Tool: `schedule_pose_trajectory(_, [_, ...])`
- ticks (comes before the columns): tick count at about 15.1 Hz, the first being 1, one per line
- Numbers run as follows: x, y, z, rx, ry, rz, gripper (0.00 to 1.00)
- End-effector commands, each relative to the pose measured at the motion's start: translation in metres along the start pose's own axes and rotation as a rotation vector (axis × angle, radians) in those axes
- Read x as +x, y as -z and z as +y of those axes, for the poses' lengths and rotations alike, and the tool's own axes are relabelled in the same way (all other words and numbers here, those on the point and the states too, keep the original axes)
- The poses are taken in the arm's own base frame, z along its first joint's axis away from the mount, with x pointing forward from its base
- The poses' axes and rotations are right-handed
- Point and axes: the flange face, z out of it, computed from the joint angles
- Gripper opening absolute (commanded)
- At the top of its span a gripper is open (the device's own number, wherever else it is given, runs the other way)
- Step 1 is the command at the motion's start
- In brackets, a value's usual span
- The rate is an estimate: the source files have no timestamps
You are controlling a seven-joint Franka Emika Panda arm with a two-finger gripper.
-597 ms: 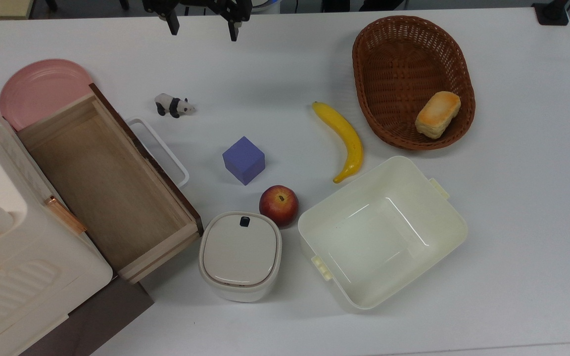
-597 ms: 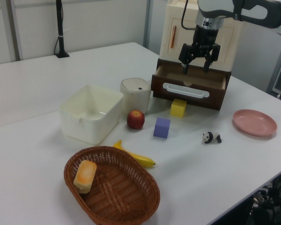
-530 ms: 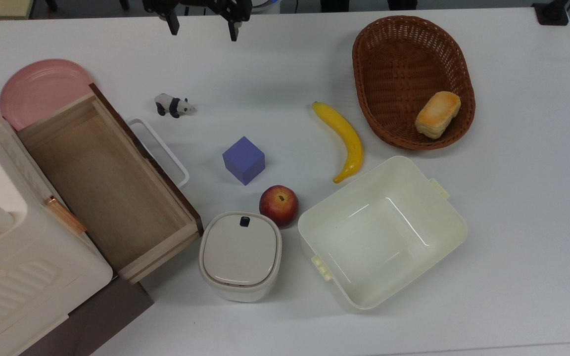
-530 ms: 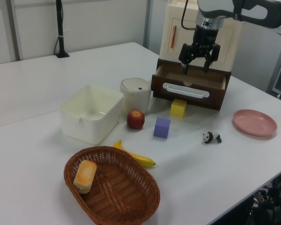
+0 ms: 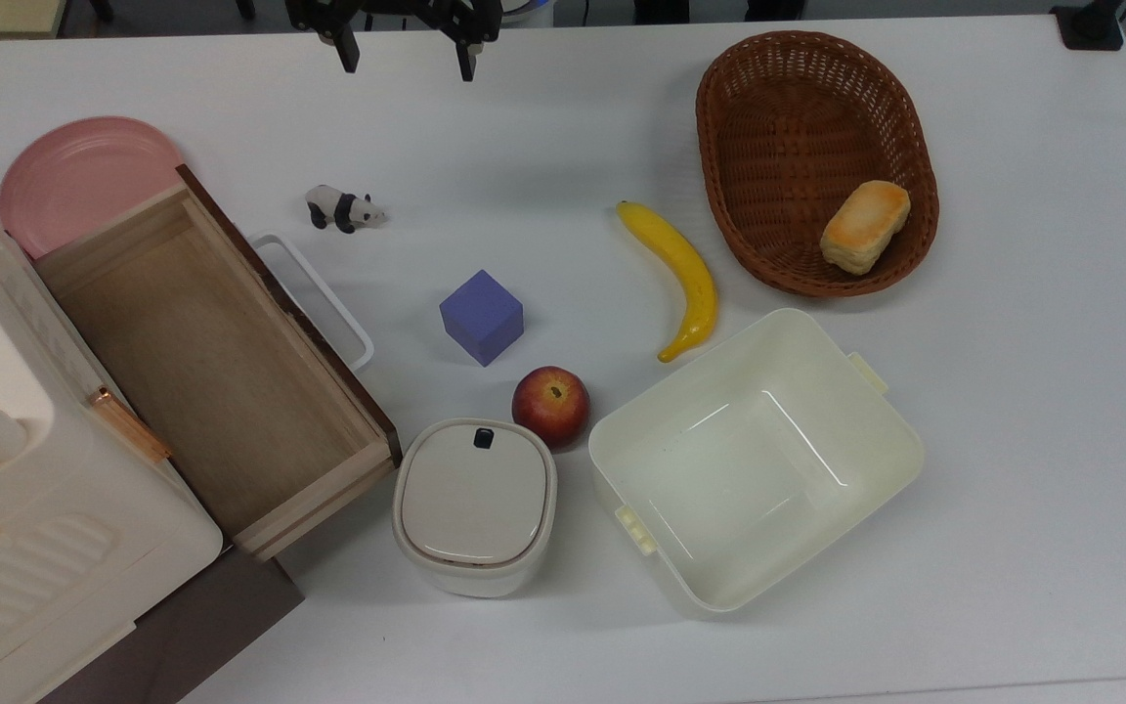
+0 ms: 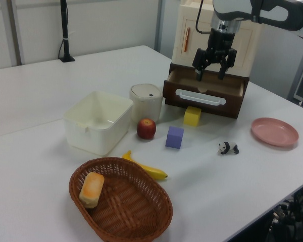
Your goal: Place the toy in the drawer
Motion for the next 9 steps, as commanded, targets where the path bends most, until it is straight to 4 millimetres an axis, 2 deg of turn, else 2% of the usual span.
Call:
schedule_pose_trajectory(1, [-0.01, 0.004, -0.014, 0.016, -0.023, 0.016, 1.0])
schedule_pose_trajectory(4, [-0.006, -0.003, -0.021, -0.019, 0.015, 0.023, 1.0])
schedule_pose_trajectory(6, [-0.006, -0.016, -0.02, -0.023, 0.037, 0.016, 1.0])
schedule_pose_trajectory(8, [-0.011, -0.027, -0.037, -0.057, 0.174, -0.008, 1.0])
schedule_pose_trajectory(9, [-0.011, -0.03, -0.032, -0.085, 0.245, -0.017, 1.0])
